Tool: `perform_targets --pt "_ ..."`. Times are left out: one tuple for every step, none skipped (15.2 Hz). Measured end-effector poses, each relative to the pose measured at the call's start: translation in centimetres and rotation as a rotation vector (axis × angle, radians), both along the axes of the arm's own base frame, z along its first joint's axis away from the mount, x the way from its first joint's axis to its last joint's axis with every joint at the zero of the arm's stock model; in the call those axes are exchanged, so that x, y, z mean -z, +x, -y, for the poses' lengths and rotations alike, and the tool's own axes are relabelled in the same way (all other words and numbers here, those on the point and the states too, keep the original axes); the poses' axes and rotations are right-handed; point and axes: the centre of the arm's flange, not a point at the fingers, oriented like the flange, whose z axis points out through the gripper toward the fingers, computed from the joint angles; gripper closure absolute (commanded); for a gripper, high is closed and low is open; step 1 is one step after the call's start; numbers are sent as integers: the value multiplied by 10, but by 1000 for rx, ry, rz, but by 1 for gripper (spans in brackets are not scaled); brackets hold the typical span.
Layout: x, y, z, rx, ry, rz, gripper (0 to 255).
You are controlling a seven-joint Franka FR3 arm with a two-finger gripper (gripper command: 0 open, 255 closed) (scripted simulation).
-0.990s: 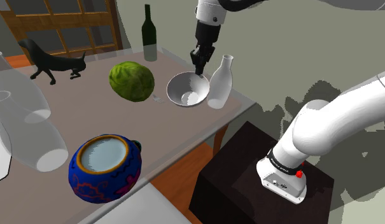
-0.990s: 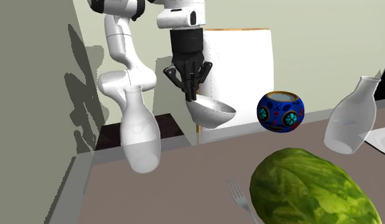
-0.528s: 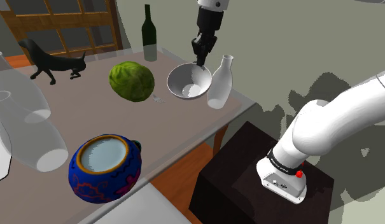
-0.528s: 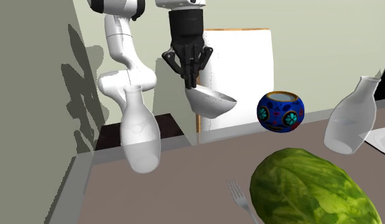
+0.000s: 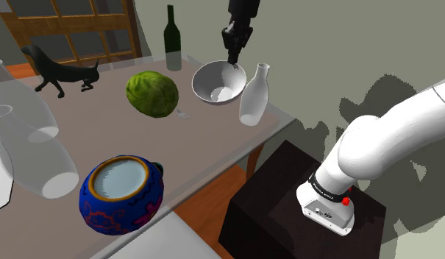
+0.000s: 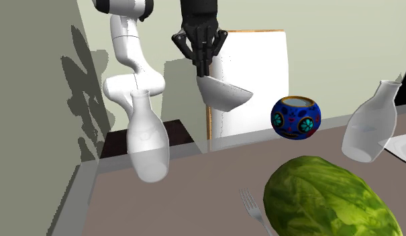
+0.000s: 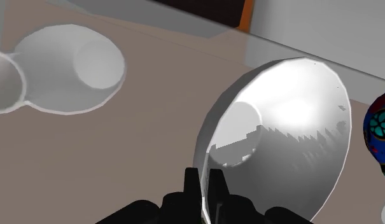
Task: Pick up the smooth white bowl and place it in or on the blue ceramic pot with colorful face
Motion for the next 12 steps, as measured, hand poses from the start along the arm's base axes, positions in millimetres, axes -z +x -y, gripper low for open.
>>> perform_targets --pt "-3 -1 -10 -1 0 0 255" --pt "-5 -2 -23 -1 0 0 255" --pt "-7 -2 -35 -1 -1 0 255" --pt "-9 -4 -46 -1 -1 -1 255" --pt "-11 -5 -60 -2 -1 0 255" --pt "-14 -7 -76 -2 -1 0 255" --pt "-17 -6 -87 -2 -1 0 255" --pt "-17 -6 -98 -1 -1 0 255" --pt "-18 -6 -112 -2 -1 0 255" --pt "-22 -8 -126 -2 -1 -1 255" --pt "-24 -7 -140 -2 -1 0 255" --pt "-26 -8 -152 -2 -1 -1 255"
